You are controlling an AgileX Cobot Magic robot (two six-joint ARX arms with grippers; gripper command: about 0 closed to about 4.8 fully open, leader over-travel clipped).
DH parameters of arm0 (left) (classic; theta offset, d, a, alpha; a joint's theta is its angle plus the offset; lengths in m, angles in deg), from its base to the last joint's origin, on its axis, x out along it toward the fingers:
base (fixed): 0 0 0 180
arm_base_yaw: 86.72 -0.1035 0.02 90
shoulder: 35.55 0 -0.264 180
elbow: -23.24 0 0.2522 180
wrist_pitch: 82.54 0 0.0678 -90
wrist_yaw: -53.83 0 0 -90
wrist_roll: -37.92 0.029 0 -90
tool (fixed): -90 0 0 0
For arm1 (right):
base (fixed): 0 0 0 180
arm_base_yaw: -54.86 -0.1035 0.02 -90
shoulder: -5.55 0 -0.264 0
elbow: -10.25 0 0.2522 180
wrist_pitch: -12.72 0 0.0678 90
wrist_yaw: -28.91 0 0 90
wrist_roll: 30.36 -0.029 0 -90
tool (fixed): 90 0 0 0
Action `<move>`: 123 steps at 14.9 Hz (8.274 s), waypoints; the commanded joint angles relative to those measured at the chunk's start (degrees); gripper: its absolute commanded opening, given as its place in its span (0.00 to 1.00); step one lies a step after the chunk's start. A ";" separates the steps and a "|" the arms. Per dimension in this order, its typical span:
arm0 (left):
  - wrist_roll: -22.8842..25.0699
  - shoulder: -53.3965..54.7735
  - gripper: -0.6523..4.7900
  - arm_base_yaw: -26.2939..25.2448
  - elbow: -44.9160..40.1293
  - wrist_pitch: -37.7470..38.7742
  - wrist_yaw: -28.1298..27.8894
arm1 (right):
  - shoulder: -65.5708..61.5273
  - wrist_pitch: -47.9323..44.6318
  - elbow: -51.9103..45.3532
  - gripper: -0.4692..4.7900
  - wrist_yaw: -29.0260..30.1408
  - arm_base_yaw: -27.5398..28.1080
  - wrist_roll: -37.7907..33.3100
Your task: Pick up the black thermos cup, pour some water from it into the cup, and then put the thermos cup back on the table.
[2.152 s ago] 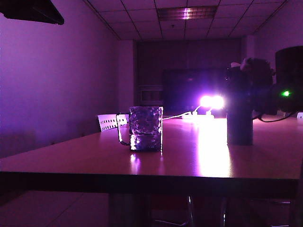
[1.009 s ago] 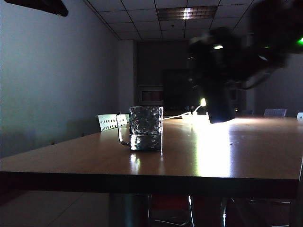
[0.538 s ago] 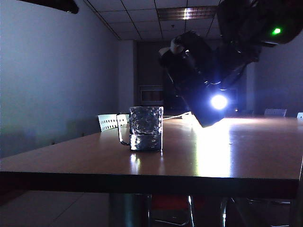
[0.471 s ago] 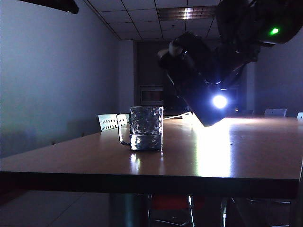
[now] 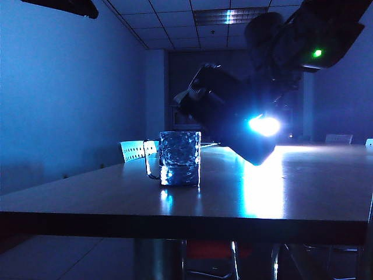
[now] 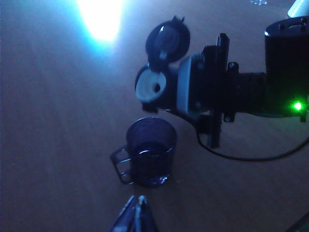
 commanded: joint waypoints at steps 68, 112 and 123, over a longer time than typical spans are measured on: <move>0.20 -0.07 0.11 0.02 0.15 2.56 5.07 | 0.72 -13.49 0.98 0.23 -6.56 -0.17 37.68; 0.00 -0.04 0.11 0.00 0.13 2.60 4.87 | -9.42 -30.38 0.87 0.27 17.55 28.30 -51.10; 0.00 -0.04 0.11 0.00 0.13 2.62 4.87 | -11.82 -29.97 0.81 0.97 18.05 28.70 -51.06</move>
